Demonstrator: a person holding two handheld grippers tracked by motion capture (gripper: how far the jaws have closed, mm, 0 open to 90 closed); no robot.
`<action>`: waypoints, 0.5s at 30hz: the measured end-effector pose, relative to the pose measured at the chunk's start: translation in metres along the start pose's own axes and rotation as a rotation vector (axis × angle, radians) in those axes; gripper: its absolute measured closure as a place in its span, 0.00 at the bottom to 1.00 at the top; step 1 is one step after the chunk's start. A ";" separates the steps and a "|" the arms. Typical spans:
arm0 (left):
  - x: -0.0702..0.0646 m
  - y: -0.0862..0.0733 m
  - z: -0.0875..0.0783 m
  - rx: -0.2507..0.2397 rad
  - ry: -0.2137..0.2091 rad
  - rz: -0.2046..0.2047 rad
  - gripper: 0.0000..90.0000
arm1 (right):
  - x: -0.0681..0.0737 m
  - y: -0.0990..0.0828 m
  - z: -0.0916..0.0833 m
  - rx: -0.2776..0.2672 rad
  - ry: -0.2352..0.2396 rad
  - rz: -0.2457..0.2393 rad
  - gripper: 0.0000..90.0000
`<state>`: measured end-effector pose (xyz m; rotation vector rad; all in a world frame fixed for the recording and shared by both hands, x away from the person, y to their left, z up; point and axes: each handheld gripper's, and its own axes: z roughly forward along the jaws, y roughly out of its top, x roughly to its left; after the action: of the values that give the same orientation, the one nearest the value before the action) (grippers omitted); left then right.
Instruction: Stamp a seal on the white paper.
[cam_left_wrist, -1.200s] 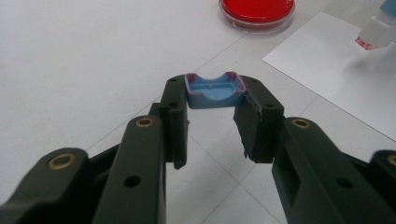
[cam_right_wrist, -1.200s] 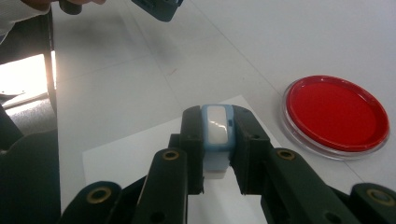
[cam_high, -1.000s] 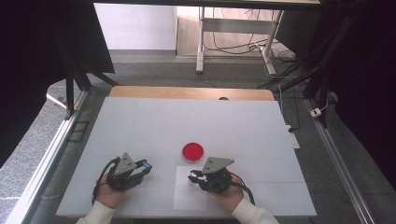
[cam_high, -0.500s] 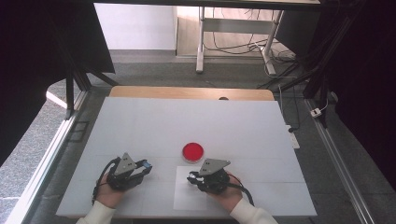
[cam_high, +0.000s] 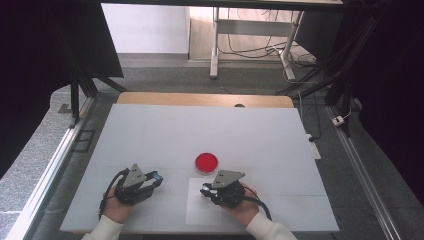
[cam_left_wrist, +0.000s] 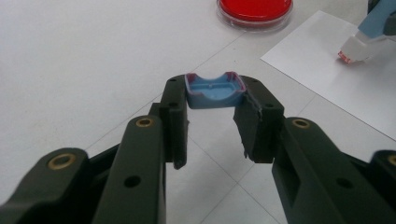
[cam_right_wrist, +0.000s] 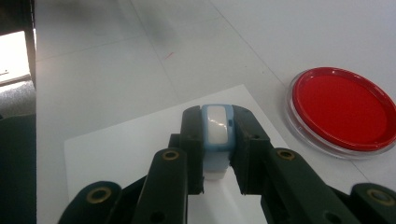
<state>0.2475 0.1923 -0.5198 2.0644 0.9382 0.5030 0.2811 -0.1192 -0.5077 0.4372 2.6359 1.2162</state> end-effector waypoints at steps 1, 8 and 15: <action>0.000 0.000 0.000 0.000 0.000 0.000 0.72 | 0.000 0.000 0.000 0.000 0.001 -0.005 0.84; 0.000 0.000 0.000 0.001 -0.001 0.001 0.72 | 0.001 0.000 0.002 0.006 0.001 -0.015 0.84; 0.000 0.000 0.000 -0.001 0.001 0.001 0.72 | 0.001 0.000 0.003 0.017 -0.003 -0.024 0.84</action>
<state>0.2472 0.1926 -0.5196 2.0645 0.9372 0.5047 0.2806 -0.1172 -0.5097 0.4087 2.6431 1.1855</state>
